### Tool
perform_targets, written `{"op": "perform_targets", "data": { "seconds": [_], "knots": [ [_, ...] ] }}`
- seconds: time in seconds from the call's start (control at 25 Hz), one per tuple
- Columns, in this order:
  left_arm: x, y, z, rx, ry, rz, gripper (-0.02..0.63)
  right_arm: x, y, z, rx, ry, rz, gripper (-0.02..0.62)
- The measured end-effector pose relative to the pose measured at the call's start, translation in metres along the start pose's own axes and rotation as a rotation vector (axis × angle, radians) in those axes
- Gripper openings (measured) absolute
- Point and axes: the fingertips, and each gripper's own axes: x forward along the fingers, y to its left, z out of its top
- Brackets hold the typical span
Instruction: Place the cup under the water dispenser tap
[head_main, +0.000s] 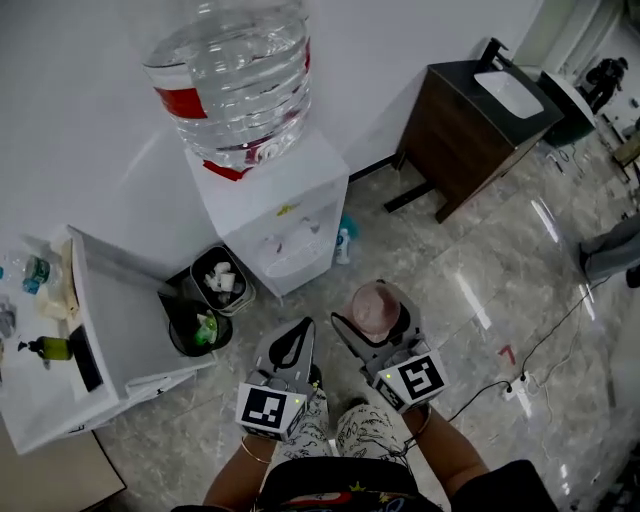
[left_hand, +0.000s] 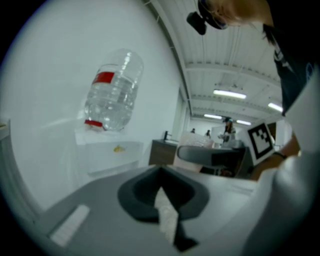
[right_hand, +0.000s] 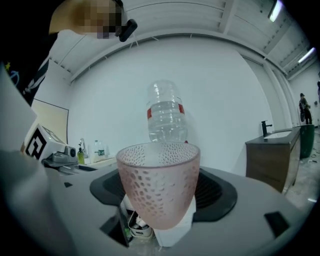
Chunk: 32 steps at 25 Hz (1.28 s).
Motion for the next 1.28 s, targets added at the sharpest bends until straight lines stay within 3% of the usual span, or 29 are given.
{"op": "perform_targets", "data": {
  "seconds": [0.4,0.52,0.72,0.92,1.28],
  "knots": [
    [0.098,0.093,-0.12,-0.089,-0.02,0.149,-0.006,0.123,-0.08,-0.157,-0.037,0.03,-0.064,0.394],
    [0.112,0.104,-0.155,-0.128,0.0,0.159,-0.006,0.147,-0.094,-0.199,-0.014,0.027,-0.091,0.394],
    [0.123,0.118,-0.204,-0.163,0.03,0.174,-0.006,0.189,-0.107,-0.265,-0.077,0.047,-0.109,0.394],
    [0.121,0.13,-0.227,-0.217,0.05,0.171,-0.006,0.217,-0.105,-0.296,-0.145,0.072,-0.059,0.396],
    [0.127,0.142,-0.242,-0.264,0.079,0.19,-0.006,0.244,-0.117,-0.332,-0.091,0.122,-0.047,0.396]
  ]
}}
